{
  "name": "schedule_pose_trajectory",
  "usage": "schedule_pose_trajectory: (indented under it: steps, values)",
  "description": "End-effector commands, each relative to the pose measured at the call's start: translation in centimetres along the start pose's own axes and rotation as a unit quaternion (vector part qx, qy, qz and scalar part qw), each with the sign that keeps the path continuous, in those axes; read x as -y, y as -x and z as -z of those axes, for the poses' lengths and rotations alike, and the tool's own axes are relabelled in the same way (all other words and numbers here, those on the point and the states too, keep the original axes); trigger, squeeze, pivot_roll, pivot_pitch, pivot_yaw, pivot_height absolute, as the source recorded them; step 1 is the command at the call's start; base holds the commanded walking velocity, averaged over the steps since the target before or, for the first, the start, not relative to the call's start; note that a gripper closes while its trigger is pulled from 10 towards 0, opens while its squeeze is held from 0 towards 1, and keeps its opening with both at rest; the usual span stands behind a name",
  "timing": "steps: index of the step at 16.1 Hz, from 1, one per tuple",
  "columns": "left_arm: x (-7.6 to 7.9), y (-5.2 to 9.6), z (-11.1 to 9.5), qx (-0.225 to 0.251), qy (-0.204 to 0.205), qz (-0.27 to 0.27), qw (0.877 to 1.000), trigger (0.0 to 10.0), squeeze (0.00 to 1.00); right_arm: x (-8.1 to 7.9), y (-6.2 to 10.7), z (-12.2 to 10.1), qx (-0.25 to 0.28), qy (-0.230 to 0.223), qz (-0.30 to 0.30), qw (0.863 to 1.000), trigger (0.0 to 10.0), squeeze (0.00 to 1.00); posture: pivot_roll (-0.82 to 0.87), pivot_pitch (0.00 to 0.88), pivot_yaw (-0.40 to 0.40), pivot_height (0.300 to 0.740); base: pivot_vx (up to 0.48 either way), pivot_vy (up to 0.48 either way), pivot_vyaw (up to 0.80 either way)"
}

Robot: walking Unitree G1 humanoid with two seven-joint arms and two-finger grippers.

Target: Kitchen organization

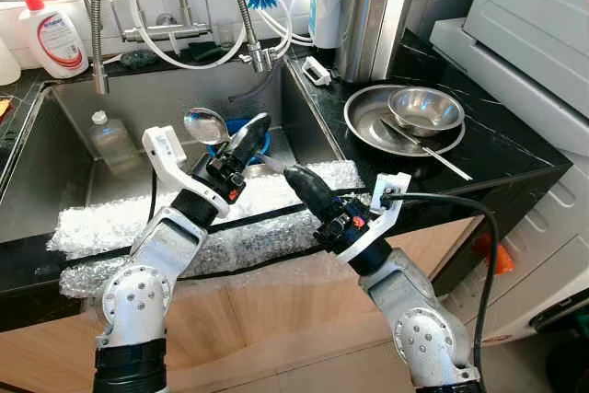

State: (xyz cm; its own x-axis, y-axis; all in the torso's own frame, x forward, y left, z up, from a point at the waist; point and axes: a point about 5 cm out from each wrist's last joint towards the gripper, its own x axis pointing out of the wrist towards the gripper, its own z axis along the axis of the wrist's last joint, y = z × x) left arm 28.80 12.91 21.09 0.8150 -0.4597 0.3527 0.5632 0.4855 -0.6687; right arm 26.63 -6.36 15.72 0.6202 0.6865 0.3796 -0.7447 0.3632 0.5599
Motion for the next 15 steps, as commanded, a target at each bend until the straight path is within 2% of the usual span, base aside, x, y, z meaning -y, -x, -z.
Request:
schedule_pose_trajectory:
  steps: [1,9,13,15]
  values:
    - [0.4,0.0,-0.3,0.003,-0.004,0.01,1.0,0.0,0.0,0.0,-0.2,0.0,-0.004,0.005,0.003,1.0,10.0,0.0,-0.07,0.0,0.018,0.74,0.0,0.0,0.0]
    - [0.3,0.0,-0.4,0.003,-0.008,0.006,1.0,0.0,0.0,0.4,-0.3,-0.1,0.001,0.016,0.014,1.0,10.0,0.0,-0.07,0.0,0.019,0.74,0.0,0.0,0.0]
    - [0.0,0.0,-0.8,0.013,-0.01,-0.001,1.0,0.0,0.0,0.6,-0.3,-0.2,0.002,0.02,0.018,1.0,10.0,0.0,-0.07,0.0,0.02,0.74,0.0,0.0,0.0]
    - [-0.3,0.1,-1.3,0.03,0.002,-0.007,1.0,0.0,0.0,0.6,-0.3,-0.2,0.005,0.019,0.02,1.0,10.0,0.0,-0.07,0.0,0.019,0.74,0.0,0.0,0.0]
